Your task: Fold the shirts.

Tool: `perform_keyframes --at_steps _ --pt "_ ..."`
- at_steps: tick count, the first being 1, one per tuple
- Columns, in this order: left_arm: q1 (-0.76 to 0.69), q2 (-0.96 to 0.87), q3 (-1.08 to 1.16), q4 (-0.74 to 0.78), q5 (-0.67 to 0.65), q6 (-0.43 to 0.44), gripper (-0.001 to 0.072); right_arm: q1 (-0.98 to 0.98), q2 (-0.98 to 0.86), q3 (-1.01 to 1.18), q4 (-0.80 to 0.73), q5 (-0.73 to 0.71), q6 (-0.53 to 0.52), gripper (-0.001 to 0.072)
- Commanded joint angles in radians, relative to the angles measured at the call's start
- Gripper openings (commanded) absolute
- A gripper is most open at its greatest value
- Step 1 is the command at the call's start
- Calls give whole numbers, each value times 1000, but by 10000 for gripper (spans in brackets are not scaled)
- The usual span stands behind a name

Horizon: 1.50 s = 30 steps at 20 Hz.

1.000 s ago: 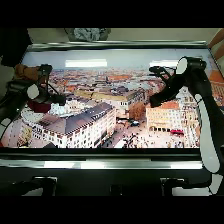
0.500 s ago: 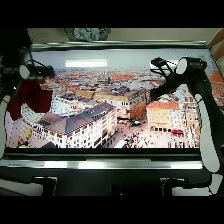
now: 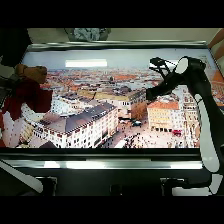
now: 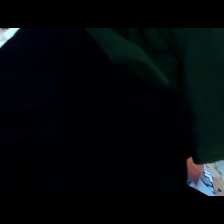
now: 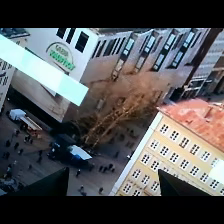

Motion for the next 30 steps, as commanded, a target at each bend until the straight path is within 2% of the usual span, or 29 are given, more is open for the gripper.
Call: perform_keyframes --at_steps 1,4,9,10,11,12,13,17,19,22,27,30 --pt "34 -47 -8 5 49 -41 720 1 0 0 24 27 4 664" --pt "33 -84 -8 26 58 -88 719 1 0 0 24 59 5 664" --pt "18 -125 -8 6 121 -87 713 1 0 0 24 72 8 664" --pt "18 -132 -8 2 140 -87 677 1 0 0 24 72 8 664" --pt "18 -138 -8 -12 156 -87 476 1 0 0 24 74 8 664" --pt "19 -141 -9 -18 158 -87 195 1 0 0 24 74 8 664" --pt "19 -142 -8 -18 156 -85 31 1 0 0 24 74 8 664" --pt "10 -59 -8 -17 144 -65 24 1 0 0 24 85 7 665" --pt "-10 62 -8 -18 164 19 24 1 2 1 18 88 0 665" --pt "-85 323 -10 -17 164 213 24 1 30 2 16 71 -57 663" --pt "-349 770 -10 -18 141 314 25 1 183 30 -1 12 -109 664" --pt "-593 902 -10 -18 8 378 25 1 323 30 -61 11 -109 664"
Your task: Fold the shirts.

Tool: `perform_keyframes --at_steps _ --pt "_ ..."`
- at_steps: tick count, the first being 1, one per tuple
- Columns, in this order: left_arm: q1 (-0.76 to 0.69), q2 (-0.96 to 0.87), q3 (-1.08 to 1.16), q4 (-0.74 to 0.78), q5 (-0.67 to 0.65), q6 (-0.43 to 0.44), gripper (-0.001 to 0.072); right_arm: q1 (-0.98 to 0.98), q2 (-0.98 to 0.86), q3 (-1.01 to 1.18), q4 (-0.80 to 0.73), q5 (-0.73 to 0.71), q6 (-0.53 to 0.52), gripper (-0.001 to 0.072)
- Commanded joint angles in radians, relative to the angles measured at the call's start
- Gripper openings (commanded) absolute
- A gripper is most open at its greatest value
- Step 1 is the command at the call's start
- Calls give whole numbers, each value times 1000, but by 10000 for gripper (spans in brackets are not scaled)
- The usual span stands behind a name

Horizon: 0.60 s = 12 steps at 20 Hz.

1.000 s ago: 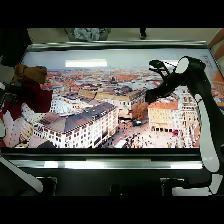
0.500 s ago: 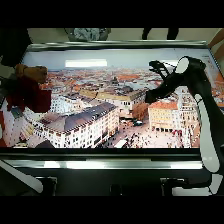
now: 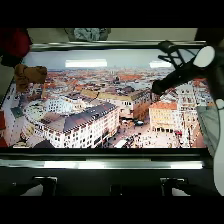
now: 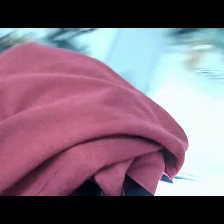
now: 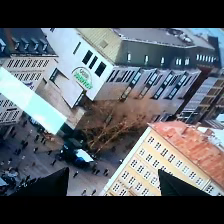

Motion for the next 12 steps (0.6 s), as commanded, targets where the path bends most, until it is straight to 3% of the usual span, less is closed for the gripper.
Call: perform_keyframes --at_steps 1,3,5,8,12 --pt "-278 167 -1 3 -171 105 25 1 155 4 -77 -1 -14 664" --pt "-427 164 -25 3 -304 171 25 1 245 4 -127 51 -14 664" --pt "-559 151 -145 3 -350 177 25 1 322 4 -159 119 -13 664" --pt "-704 113 -479 -29 -286 176 25 1 389 4 -185 211 -14 664" --pt "-817 -16 -854 -202 -140 166 25 1 383 1 -193 264 -14 663"
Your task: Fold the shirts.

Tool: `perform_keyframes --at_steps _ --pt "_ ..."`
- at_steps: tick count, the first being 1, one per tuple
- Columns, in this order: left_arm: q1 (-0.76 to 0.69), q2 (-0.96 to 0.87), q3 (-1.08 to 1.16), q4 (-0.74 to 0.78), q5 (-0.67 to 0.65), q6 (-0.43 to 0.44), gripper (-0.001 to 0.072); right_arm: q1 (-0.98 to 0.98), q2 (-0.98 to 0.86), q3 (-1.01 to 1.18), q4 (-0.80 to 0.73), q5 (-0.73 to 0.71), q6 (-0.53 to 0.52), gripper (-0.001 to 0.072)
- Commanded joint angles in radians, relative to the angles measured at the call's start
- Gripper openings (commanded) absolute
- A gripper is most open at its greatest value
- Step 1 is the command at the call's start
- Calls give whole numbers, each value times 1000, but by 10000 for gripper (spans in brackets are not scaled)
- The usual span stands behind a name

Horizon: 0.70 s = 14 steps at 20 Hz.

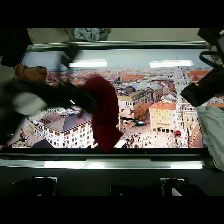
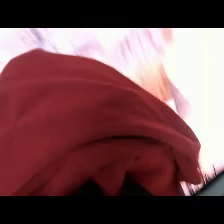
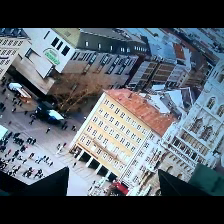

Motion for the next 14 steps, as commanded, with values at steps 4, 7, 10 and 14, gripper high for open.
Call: perform_keyframes --at_steps 4,7,10,14 --pt "-109 -225 -250 -166 82 3 25 1 -56 -1 -18 51 0 663" --pt "-73 -242 -137 -212 -6 5 695 1 -122 -1 -18 54 -29 666" --pt "38 -185 82 -86 -215 71 707 1 -172 -1 -6 66 -43 668" --pt "343 -75 114 1 -350 97 707 1 -186 -97 96 118 -67 677"
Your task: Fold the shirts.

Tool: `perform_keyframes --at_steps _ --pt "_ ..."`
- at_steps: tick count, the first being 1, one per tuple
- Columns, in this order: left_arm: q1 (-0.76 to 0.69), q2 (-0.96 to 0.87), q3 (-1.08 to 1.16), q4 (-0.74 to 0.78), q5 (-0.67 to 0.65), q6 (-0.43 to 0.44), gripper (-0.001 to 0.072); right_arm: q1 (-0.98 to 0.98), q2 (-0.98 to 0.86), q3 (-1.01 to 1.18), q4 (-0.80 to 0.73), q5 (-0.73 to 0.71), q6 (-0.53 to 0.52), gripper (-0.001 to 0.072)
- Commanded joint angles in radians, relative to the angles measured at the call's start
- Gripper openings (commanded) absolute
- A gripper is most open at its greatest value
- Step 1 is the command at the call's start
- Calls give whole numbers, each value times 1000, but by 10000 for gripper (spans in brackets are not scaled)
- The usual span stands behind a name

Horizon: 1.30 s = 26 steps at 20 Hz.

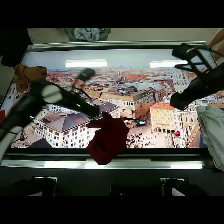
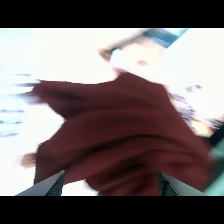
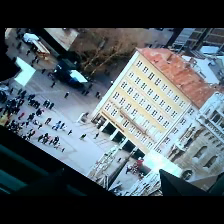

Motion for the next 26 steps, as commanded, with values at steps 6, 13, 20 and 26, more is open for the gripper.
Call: perform_keyframes --at_steps 6,13,20,26 --pt "458 55 -497 -399 68 24 706 1 -17 -385 220 -23 -45 688" --pt "266 -23 -692 -707 467 48 706 1 -17 -527 229 -97 -58 686" --pt "206 -64 -692 -761 671 -37 369 1 -17 -614 356 -129 -170 709" --pt "217 -44 -672 -767 635 17 31 1 -17 -877 629 -432 -282 708"
